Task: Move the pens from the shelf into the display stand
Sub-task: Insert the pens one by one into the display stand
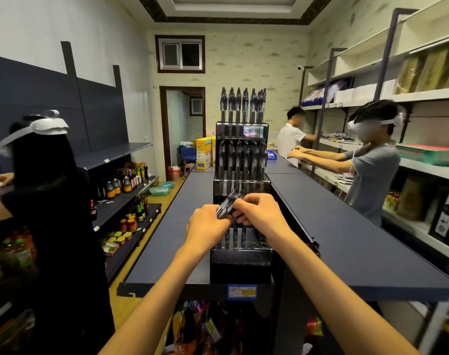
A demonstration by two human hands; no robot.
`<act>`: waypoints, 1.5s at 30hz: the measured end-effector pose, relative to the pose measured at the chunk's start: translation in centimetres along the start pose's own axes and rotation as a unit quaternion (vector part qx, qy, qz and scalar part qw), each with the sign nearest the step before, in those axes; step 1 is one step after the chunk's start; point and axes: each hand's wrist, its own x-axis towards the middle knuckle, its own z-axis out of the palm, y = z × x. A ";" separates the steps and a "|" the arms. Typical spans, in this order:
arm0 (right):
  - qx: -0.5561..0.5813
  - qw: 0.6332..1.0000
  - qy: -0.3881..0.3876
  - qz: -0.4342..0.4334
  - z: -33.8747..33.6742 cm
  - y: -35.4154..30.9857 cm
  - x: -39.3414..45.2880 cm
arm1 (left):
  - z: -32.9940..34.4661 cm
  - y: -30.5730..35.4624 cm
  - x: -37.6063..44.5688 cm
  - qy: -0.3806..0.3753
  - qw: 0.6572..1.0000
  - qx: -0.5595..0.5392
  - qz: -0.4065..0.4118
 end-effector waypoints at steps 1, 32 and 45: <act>0.010 1.000 0.004 0.000 0.1 0.1 0.0 | 0.0 0.0 0.0 -0.004 1.000 -0.001 0.003; -0.245 0.950 0.111 -0.158 -3.5 2.9 2.3 | -0.1 -1.7 0.4 0.012 0.999 -0.050 -0.012; -0.396 0.908 0.095 -0.099 -2.2 3.8 1.5 | -0.5 -1.7 0.0 0.002 0.998 -0.065 0.002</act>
